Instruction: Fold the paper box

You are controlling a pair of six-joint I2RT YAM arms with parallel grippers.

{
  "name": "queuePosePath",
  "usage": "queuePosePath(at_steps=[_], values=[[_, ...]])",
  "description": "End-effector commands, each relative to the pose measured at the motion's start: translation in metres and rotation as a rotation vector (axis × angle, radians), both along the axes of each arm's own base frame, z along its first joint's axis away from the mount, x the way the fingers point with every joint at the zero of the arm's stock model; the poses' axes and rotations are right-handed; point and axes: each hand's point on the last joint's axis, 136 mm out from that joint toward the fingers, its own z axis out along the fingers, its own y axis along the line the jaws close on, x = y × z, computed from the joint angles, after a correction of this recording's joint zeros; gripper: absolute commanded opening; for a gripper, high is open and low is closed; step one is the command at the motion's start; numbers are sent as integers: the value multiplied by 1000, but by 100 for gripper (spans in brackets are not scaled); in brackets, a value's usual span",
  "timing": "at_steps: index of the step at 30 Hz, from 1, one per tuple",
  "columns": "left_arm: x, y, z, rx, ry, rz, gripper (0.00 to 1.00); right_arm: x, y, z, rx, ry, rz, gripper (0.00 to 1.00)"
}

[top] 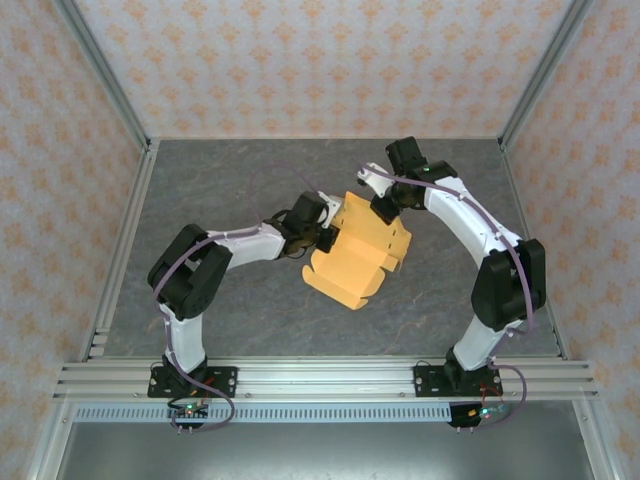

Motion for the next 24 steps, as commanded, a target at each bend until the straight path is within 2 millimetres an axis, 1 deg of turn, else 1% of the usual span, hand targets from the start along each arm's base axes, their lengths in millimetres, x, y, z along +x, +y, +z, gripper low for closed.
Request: queuePosePath(at_steps=[1, 8, 10, 12, 16, 21, 24], values=[[8, -2, 20, -13, -108, 106, 3, 19, 6, 12, 48, -39, -77, 0], [1, -1, 24, 34, -168, 174, 2, 25, 2, 7, 36, -11, -153, 0], [0, 2, 24, 65, -184, 192, 3, 26, 0, 5, 25, -5, -163, 0], [-2, 0, 23, 75, -185, 175, 3, 27, 0, 5, 25, -5, -164, 0], [-8, -14, 19, 67, -175, 96, 3, 29, 4, 8, 48, -8, -160, 0], [-12, -30, 11, 78, -150, 31, 3, 27, 10, 10, 78, -10, -132, 0], [-12, -37, 16, 64, -153, 10, 4, 25, 10, 9, 78, -10, -127, 0]])
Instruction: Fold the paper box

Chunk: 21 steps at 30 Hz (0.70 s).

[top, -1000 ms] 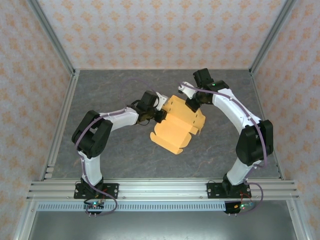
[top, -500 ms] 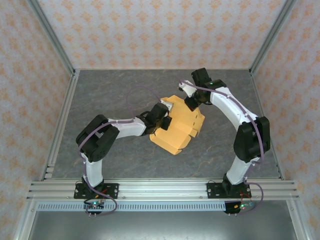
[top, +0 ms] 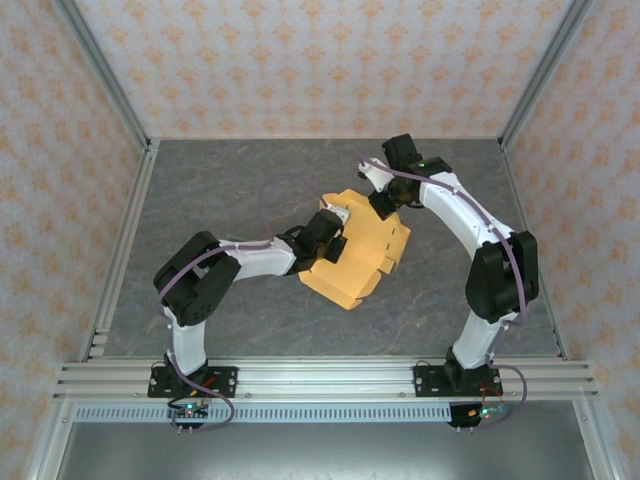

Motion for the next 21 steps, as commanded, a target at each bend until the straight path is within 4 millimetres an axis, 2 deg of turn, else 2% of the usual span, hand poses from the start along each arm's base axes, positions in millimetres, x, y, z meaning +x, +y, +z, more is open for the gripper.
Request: queuePosePath(at_steps=[1, 2, 3, 9, 11, 16, 21], values=[[-2, -34, 22, -66, -29, -98, 5, 9, 11, 15, 63, -53, 3, 0], [-3, -34, 11, -55, -10, -101, 5, 8, 10, 15, 61, -53, 3, 0], [-3, -36, 10, -59, -5, -108, 5, 8, 10, 14, 58, -53, 4, 0], [-6, -35, 13, -70, 6, -112, 11, 6, 2, 11, 13, -65, 2, 0], [-7, -32, 28, -87, -7, -112, 13, 6, -1, 9, -4, -67, 6, 0], [-13, -22, 46, -109, -8, -111, 23, 4, -5, 11, -29, -87, 21, 0], [-17, -1, 60, -143, -2, -96, 30, 1, -4, 14, -27, -121, 65, 0]])
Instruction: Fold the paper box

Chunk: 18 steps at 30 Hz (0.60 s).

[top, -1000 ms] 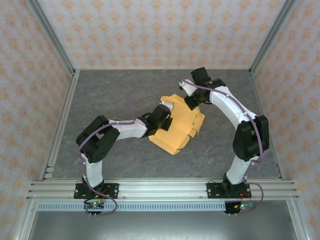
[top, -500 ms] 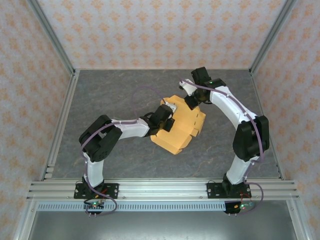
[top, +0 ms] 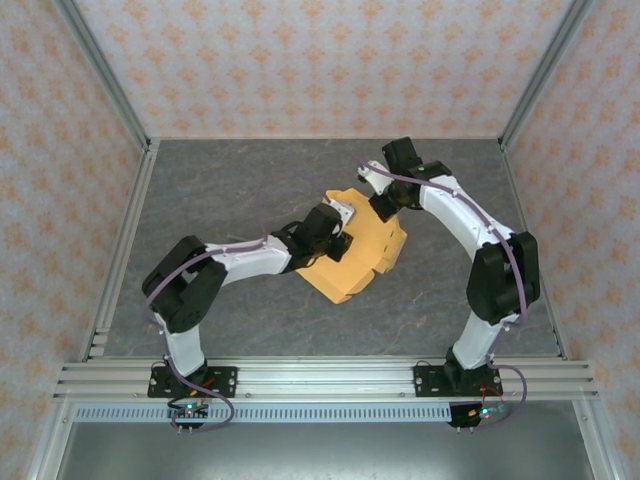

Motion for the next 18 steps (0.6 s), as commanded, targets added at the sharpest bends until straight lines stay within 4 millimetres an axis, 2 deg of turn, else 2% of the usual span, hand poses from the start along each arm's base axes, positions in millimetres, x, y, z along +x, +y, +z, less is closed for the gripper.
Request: queuePosePath(at_steps=[1, 7, 10, 14, 18], values=[[-3, 18, 19, -38, 2, 11, 31, 0, 1, 20, 9, -86, 41, 0], [4, 47, 38, -125, 21, 27, 33, -5, 8, 22, 32, -120, 109, 0], [13, 43, 45, -180, 49, -12, 33, -7, 8, 22, 35, -134, 126, 0], [27, 25, 52, -198, 68, -84, 33, -7, 9, 20, 34, -125, 129, 0], [43, 27, 50, -204, 103, -86, 34, -8, 8, 20, 31, -121, 129, 0]])
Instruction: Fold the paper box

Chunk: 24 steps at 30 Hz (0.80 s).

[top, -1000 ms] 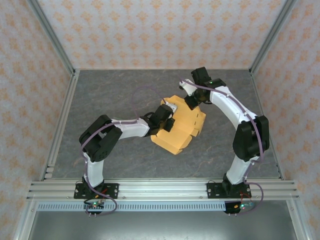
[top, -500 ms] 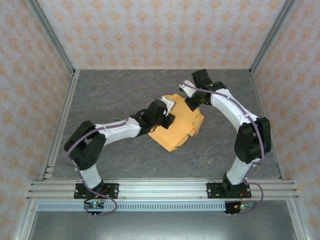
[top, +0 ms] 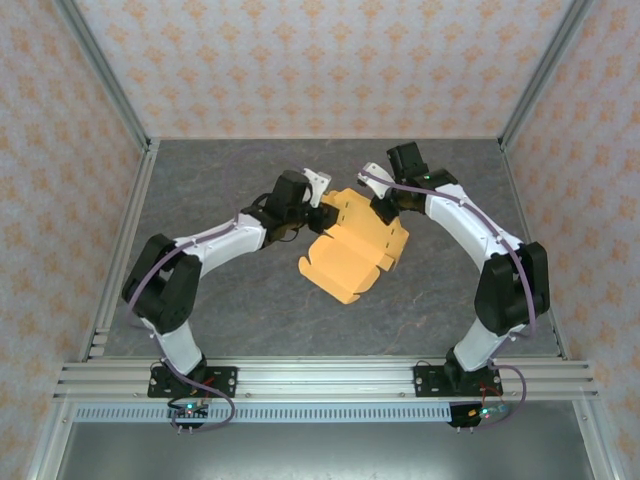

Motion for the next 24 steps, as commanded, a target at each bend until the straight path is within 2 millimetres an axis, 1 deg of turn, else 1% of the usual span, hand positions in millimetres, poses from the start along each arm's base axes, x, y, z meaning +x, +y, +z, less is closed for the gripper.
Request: queuePosePath(at_steps=[1, 5, 9, 13, 14, 15, 18, 22, 24], values=[[6, 0, 3, -36, 51, -46, 34, -1, 2, 10, 9, -32, 23, 0], [17, 2, 3, -69, 81, -60, 37, 0, 3, 11, 11, -34, 24, 0], [21, -5, 5, -85, 92, -106, 39, 1, 3, 10, 9, -32, 19, 0], [27, -8, 9, -71, 85, -109, 39, 1, 4, 10, 12, -31, 19, 0], [30, -6, -2, -50, 103, -99, 39, 1, 3, 10, 13, -30, 18, 0], [33, -5, -5, -35, 105, -88, 39, 1, 3, 10, 13, -27, 18, 0], [40, -2, -8, -11, 95, -61, 40, 0, 3, 10, 14, -28, 18, 0], [44, -6, -9, -11, 90, -69, 39, 1, 5, 13, 24, -31, 17, 0], [45, -9, -5, -35, 85, -73, 35, 1, 7, 15, 35, -36, 12, 0]])
